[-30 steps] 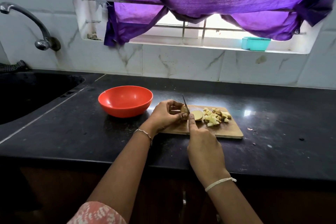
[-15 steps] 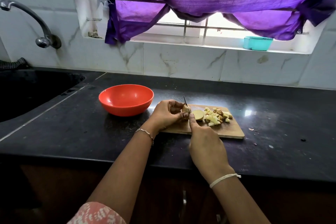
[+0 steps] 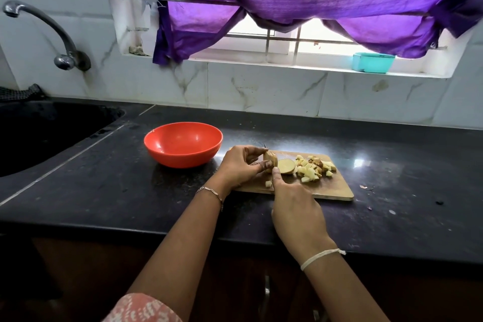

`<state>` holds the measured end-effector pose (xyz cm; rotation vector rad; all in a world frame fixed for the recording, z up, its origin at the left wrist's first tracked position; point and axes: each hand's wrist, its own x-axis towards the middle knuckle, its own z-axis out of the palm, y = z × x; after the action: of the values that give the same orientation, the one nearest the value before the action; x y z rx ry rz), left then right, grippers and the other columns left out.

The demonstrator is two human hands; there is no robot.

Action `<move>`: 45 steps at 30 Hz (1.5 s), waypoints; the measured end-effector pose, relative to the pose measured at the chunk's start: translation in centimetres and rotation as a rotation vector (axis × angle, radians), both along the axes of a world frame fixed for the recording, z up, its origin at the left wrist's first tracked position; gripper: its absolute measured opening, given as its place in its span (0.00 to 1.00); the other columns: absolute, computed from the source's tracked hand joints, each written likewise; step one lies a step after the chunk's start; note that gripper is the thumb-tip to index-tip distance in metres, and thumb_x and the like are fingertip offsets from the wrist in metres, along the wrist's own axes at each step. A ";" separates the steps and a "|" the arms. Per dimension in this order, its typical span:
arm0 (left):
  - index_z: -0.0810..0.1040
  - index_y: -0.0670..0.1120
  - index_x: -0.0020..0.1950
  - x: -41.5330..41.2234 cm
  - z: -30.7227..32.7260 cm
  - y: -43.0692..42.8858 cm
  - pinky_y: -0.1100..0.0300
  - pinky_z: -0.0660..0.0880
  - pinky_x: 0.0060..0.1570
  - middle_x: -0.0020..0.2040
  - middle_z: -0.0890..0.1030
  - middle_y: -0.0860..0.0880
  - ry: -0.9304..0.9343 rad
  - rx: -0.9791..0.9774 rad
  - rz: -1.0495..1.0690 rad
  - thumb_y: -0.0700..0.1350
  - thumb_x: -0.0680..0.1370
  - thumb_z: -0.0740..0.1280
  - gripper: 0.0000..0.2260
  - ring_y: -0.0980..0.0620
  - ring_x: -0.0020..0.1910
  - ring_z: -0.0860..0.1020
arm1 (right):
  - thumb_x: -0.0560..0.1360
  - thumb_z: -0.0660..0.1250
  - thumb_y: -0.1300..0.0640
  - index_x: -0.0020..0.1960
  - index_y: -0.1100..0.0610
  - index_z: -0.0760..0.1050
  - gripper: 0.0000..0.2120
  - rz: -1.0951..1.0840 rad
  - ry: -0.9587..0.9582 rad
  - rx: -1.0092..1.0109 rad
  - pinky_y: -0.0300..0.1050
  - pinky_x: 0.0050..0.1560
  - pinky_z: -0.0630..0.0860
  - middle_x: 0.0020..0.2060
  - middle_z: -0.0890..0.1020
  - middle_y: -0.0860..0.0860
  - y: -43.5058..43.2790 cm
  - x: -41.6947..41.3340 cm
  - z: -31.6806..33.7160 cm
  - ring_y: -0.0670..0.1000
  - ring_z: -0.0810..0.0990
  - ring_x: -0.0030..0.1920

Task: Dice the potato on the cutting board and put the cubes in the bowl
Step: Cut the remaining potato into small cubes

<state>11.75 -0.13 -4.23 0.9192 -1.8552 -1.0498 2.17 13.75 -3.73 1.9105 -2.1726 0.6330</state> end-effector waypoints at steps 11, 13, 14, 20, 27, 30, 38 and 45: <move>0.79 0.44 0.61 0.3 0.1 -0.4 0.55 0.67 0.70 0.70 0.73 0.49 -0.002 0.017 -0.035 0.43 0.73 0.74 0.17 0.55 0.69 0.70 | 0.81 0.54 0.67 0.79 0.56 0.51 0.29 -0.023 0.073 0.042 0.46 0.49 0.76 0.55 0.78 0.55 -0.7 0.3 0.4 0.55 0.78 0.55; 0.80 0.45 0.61 0.2 0.1 -0.5 0.54 0.69 0.69 0.67 0.76 0.51 -0.007 0.018 -0.013 0.44 0.73 0.74 0.17 0.55 0.66 0.73 | 0.80 0.54 0.67 0.79 0.56 0.51 0.29 -0.023 0.076 0.037 0.46 0.49 0.76 0.55 0.78 0.55 -0.8 0.2 0.3 0.54 0.78 0.55; 0.80 0.46 0.61 0.2 0.1 -0.5 0.54 0.70 0.68 0.64 0.78 0.51 -0.021 0.013 0.002 0.45 0.73 0.75 0.17 0.56 0.64 0.75 | 0.80 0.54 0.67 0.78 0.56 0.51 0.29 -0.024 0.077 0.035 0.46 0.49 0.76 0.55 0.79 0.55 -0.9 0.2 0.3 0.54 0.78 0.55; 0.80 0.46 0.61 0.2 0.2 -0.3 0.54 0.71 0.67 0.63 0.79 0.52 -0.031 0.000 0.010 0.45 0.73 0.74 0.17 0.56 0.63 0.75 | 0.80 0.56 0.67 0.78 0.56 0.52 0.29 -0.019 0.076 0.042 0.46 0.48 0.77 0.53 0.79 0.54 -1.2 0.1 0.1 0.54 0.79 0.53; 0.81 0.49 0.61 0.2 0.1 -0.4 0.51 0.65 0.72 0.74 0.67 0.50 -0.063 -0.034 0.042 0.48 0.72 0.75 0.17 0.51 0.72 0.66 | 0.80 0.55 0.66 0.78 0.56 0.52 0.29 -0.013 0.065 0.070 0.46 0.49 0.76 0.55 0.79 0.55 -1.2 0.1 0.5 0.54 0.79 0.55; 0.80 0.49 0.61 -0.1 0.1 -0.5 0.51 0.64 0.72 0.75 0.66 0.51 -0.104 -0.051 0.074 0.48 0.73 0.74 0.17 0.51 0.72 0.67 | 0.81 0.53 0.66 0.78 0.55 0.52 0.28 -0.005 0.067 0.085 0.47 0.49 0.76 0.57 0.78 0.55 -0.5 -0.1 0.9 0.55 0.78 0.56; 0.81 0.46 0.59 -0.2 0.2 -0.1 0.63 0.71 0.63 0.62 0.80 0.49 -0.171 -0.054 0.112 0.47 0.73 0.75 0.16 0.54 0.61 0.76 | 0.80 0.54 0.66 0.79 0.54 0.50 0.30 0.001 0.070 0.120 0.49 0.47 0.76 0.56 0.78 0.55 0.7 0.1 0.2 0.56 0.78 0.55; 0.78 0.44 0.62 -0.6 0.4 0.5 0.65 0.73 0.59 0.58 0.82 0.49 -0.203 -0.141 0.186 0.44 0.70 0.75 0.21 0.54 0.57 0.78 | 0.81 0.57 0.59 0.78 0.48 0.54 0.28 0.014 -0.015 0.106 0.50 0.54 0.76 0.62 0.75 0.54 0.9 -0.8 0.3 0.56 0.76 0.60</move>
<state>11.13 0.39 -3.81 1.1231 -1.9369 -0.7252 1.32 14.65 -3.40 1.9802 -2.2468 0.5459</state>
